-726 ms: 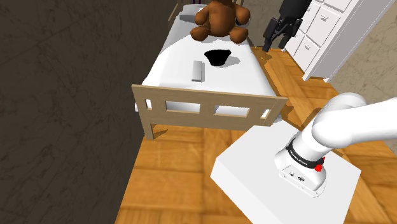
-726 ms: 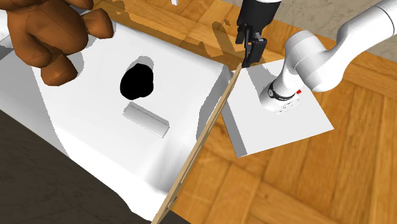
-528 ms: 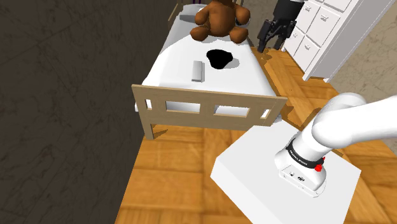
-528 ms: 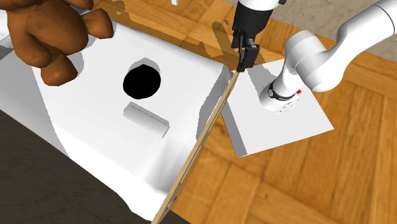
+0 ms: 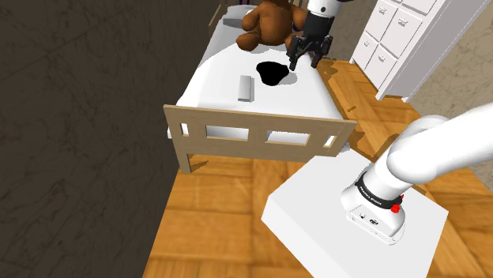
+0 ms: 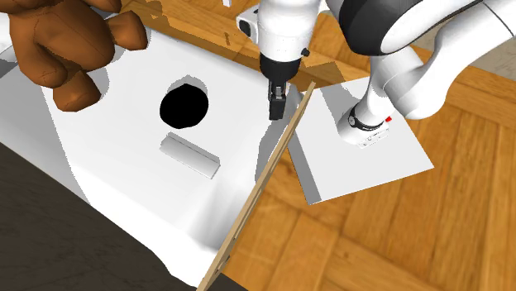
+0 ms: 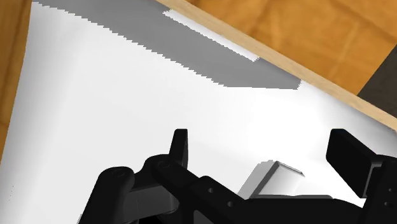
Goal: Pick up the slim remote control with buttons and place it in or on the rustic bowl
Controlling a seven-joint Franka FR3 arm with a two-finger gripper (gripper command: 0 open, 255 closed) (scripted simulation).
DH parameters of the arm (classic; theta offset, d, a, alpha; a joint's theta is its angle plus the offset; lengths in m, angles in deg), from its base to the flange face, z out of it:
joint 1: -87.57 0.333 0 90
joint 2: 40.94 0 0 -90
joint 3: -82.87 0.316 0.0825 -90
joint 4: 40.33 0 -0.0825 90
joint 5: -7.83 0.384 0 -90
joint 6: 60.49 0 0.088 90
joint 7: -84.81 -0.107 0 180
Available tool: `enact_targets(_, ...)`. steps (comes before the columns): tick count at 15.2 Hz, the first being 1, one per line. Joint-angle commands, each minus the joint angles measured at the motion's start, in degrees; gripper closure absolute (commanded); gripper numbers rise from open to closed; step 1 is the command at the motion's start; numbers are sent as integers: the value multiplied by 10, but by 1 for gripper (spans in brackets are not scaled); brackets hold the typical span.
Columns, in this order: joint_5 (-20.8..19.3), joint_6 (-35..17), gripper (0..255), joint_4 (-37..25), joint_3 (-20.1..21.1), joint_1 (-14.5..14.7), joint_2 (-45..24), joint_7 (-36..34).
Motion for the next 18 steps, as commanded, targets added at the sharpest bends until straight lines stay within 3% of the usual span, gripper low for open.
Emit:
enact_targets(1,0,-27,0,-16,7,-2,-44,-17)
enact_targets(10,-14,-112,0,-125,25,-9,-244,-94)
enact_targets(18,-34,-138,0,-274,24,-7,-426,-157)
